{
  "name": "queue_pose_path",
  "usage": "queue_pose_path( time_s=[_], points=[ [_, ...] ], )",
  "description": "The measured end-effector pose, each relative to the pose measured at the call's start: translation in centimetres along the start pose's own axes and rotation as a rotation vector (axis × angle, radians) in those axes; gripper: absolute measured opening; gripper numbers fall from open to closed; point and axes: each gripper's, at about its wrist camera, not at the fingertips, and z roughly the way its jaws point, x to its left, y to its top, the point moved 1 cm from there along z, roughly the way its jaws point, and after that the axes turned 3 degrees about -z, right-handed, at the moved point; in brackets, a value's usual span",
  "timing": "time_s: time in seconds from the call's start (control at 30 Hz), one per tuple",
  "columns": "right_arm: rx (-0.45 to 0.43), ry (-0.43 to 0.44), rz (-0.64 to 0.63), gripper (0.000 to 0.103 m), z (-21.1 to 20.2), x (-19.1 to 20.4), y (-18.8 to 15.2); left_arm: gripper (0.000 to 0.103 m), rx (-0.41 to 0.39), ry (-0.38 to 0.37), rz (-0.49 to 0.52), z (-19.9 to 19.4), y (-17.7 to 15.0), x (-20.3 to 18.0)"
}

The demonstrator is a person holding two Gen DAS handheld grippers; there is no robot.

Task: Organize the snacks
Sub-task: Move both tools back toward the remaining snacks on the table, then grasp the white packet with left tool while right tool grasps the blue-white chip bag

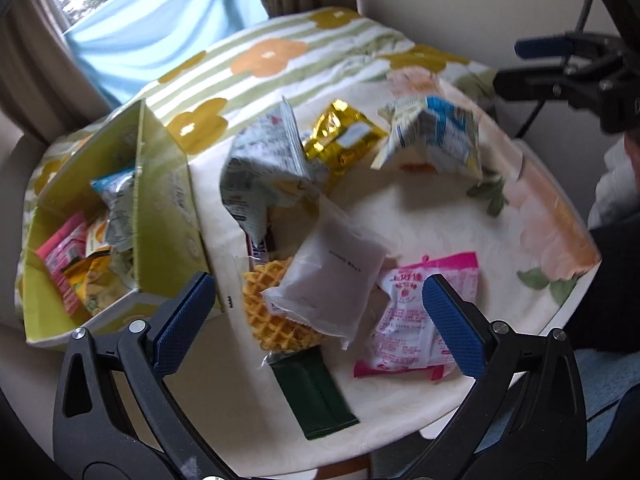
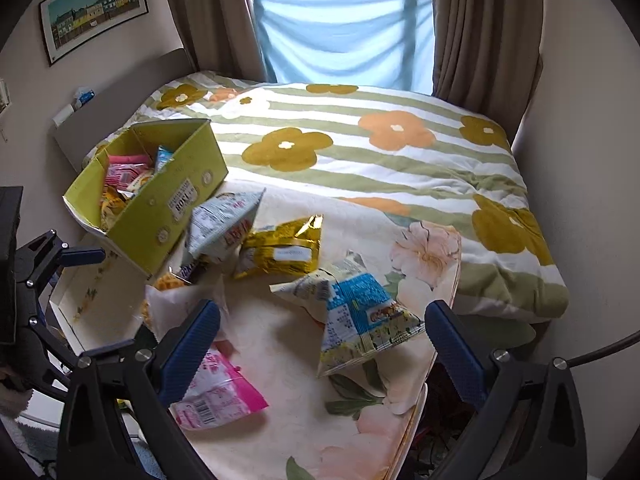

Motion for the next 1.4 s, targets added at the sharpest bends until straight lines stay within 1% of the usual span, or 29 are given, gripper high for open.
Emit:
queue_pose_path(
  time_s=[0.07, 0.23, 0.37, 0.43, 0.57, 0.77, 0.9, 0.97, 1.07, 1.1, 1.13, 1.2, 1.27, 1.33, 1.4],
  points=[
    [0.011, -0.002, 0.001, 0.102, 0.9, -0.4, -0.4, 0.102, 0.027, 0.018, 0.043, 1.5, -0.1, -0.1],
    [0.056, -0.016, -0.026, 0.102, 3.9, -0.8, -1.3, 0.102, 0.079, 0.030, 0.144, 4.7, -0.5, -0.7],
    [0.063, -0.022, -0.039, 0.102, 5.5, -1.2, -1.8, 0.102, 0.105, 0.046, 0.232, 6.4, -1.1, -1.7],
    [0.069, -0.026, -0.044, 0.102, 6.2, -1.4, -1.8, 0.102, 0.103, 0.056, 0.268, 6.9, -1.3, -2.1],
    [0.098, -0.045, -0.074, 0.102, 7.7, -1.8, -1.8, 0.102, 0.119, 0.070, 0.290, 7.9, -1.2, -2.2],
    [0.118, -0.038, -0.102, 0.102, 9.6, -2.5, -1.2, 0.102, 0.123, 0.062, 0.311, 8.9, -0.3, -2.5],
    [0.134, -0.011, -0.113, 0.102, 10.8, -2.9, -0.7, 0.102, 0.133, 0.042, 0.316, 9.6, 0.4, -2.6],
    [0.147, 0.007, -0.134, 0.102, 11.5, -3.0, -0.5, 0.098, 0.138, 0.028, 0.310, 9.8, 0.7, -2.6],
    [0.170, 0.023, -0.177, 0.102, 12.5, -2.7, -0.5, 0.096, 0.141, 0.028, 0.312, 10.0, 0.8, -2.8],
    [0.179, 0.020, -0.195, 0.102, 12.8, -2.6, -0.5, 0.094, 0.143, 0.029, 0.310, 10.1, 0.9, -2.9],
    [0.183, 0.020, -0.208, 0.102, 12.9, -2.5, -0.6, 0.089, 0.144, 0.035, 0.310, 10.1, 0.8, -2.9],
    [0.190, 0.027, -0.228, 0.102, 13.2, -2.3, -0.7, 0.082, 0.151, 0.063, 0.324, 10.5, 0.9, -3.2],
    [0.196, 0.035, -0.231, 0.102, 13.5, -2.4, -0.8, 0.079, 0.155, 0.070, 0.335, 11.0, 1.0, -3.6],
    [0.202, 0.038, -0.233, 0.102, 13.6, -2.4, -0.9, 0.071, 0.152, 0.064, 0.335, 11.0, 1.0, -3.7],
    [0.204, 0.040, -0.238, 0.102, 13.8, -2.4, -1.0, 0.066, 0.154, 0.068, 0.335, 11.1, 1.0, -3.9]
  ],
)
